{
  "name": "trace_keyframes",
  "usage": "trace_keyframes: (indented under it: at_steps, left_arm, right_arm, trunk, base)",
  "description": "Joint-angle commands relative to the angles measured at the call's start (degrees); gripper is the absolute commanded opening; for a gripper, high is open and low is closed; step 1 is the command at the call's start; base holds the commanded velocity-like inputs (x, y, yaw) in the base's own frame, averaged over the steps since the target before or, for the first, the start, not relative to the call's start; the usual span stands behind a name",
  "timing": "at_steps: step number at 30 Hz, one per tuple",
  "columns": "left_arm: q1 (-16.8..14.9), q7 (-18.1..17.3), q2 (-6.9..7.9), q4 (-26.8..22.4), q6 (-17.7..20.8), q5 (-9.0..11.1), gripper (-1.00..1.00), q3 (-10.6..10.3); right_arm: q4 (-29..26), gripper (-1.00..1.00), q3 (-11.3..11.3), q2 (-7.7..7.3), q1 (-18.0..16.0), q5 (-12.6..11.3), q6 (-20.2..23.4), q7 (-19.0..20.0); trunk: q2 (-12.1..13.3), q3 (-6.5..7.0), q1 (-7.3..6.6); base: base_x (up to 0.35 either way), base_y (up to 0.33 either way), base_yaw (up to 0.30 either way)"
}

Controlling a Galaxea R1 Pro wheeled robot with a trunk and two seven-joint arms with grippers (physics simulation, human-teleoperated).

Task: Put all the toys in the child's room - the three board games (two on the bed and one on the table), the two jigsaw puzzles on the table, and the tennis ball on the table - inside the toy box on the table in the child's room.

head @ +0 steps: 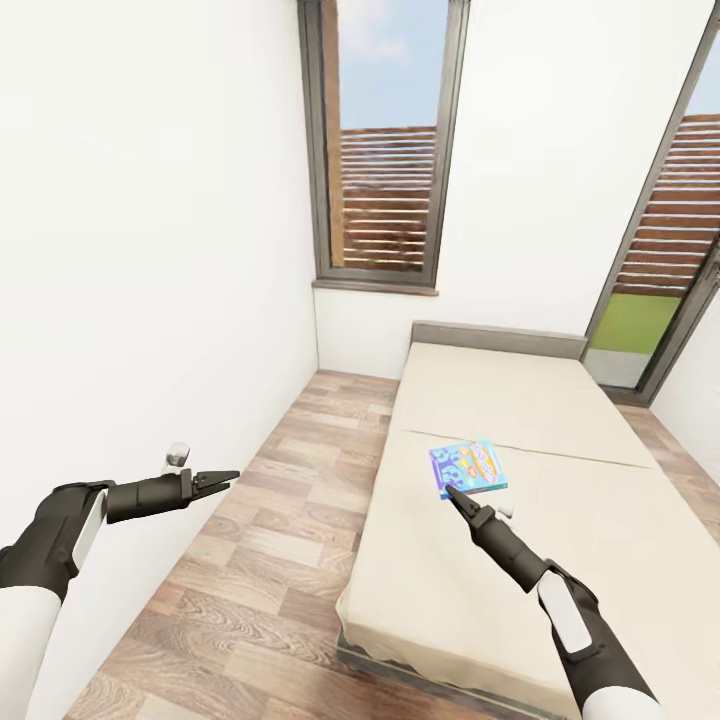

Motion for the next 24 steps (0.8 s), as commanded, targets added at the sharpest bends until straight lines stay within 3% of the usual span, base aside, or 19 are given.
trace_keyframes:
  at_steps: [1, 24]
  left_arm:
    - [-0.04, -0.1, 0.01, 0.0, 0.54, 0.13, 1.0, 0.01]
    - [-0.04, -0.24, 0.01, 0.0, 0.63, 0.14, 1.0, -0.02]
  right_arm:
    - [0.02, -1.0, -0.06, 0.04, -0.04, -0.24, 0.41, 0.07]
    - [0.02, -1.0, -0.06, -0.01, -0.03, -0.21, -0.17, 0.12]
  trunk:
    - [0.36, 0.12, -0.21]
    - [8.78, 4.91, -4.83]
  base:
    - [0.0, 0.0, -0.025]
    - [0.0, 0.0, -0.002]
